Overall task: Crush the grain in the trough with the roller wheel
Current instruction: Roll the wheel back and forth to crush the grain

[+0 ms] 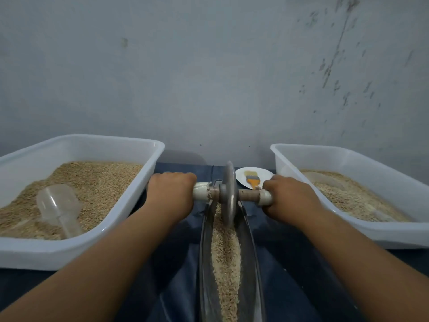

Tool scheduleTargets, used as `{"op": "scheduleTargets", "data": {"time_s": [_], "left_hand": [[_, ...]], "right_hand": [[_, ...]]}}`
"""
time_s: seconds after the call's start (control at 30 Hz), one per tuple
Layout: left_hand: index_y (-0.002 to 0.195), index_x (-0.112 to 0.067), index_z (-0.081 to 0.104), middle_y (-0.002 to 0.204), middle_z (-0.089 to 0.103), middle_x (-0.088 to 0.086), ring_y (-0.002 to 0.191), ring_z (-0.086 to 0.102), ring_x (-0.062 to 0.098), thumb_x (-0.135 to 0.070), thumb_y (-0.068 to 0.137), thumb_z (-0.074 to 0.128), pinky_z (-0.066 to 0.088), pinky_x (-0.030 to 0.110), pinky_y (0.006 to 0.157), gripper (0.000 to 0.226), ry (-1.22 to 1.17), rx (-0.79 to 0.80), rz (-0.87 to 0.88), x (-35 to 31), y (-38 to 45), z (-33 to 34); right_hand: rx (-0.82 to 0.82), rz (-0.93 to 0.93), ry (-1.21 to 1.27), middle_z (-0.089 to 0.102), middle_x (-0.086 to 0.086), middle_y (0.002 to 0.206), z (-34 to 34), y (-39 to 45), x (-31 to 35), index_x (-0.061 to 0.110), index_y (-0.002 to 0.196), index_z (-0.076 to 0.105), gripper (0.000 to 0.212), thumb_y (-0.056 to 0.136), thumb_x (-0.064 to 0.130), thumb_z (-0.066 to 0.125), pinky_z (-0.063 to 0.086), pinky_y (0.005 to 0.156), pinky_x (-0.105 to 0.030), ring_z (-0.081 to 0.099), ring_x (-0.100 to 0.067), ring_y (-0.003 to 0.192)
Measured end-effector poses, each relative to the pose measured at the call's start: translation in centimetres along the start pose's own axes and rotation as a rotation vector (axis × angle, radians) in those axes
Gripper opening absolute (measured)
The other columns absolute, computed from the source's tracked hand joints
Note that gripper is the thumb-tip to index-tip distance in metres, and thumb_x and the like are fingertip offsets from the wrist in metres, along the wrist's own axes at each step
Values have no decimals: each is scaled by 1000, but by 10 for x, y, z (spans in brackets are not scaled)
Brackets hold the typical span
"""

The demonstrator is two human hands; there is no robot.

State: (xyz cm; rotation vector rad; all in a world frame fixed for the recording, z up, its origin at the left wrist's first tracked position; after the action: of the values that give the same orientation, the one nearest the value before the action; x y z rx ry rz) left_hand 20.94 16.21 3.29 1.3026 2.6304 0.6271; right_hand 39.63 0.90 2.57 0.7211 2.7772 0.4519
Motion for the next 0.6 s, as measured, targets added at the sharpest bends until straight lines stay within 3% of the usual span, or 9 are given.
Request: {"op": "scheduleTargets", "data": {"time_s": [0.07,0.2,0.4,0.6], "left_hand": [[83,-31,42,82,59,-6,78,58,18,-35,82,62,45,31,73,20,-8,11,46,-2,-6,1],[79,-32,38,70,46,-9,68,51,14,-44,78,66,46,31,67,30,25,-19,144,-8,-12,2],[86,-30,47,74,49,-9,73,54,17,-31,82,62,45,32,70,15,1,63,44,-3,6,6],[79,-32,39,61,37,-10,63,46,14,-34,79,63,35,30,60,24,50,6,139,-12,-16,9]], "right_hand": [[70,41,78,57,11,71,8,-5,-4,32,74,47,24,69,53,57,30,49,-24,53,-9,63],[255,59,133,59,11,66,25,-19,-5,32,69,53,23,69,55,55,37,50,-24,55,-3,61],[98,68,9,52,9,64,1,4,5,28,66,47,19,78,42,53,27,48,-24,47,-10,57],[345,81,110,59,10,64,28,-21,0,30,65,54,21,60,51,59,36,48,-23,55,-4,59]]}}
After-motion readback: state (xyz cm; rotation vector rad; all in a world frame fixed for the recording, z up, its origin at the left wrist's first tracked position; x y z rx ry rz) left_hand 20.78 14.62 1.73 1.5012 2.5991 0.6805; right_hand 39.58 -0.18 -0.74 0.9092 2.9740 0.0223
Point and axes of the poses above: each hand's wrist, its own y-axis towards the middle knuckle, its own z-axis out of the palm, x = y × z, the point moved 5 cm from there along y, towards the middle knuckle
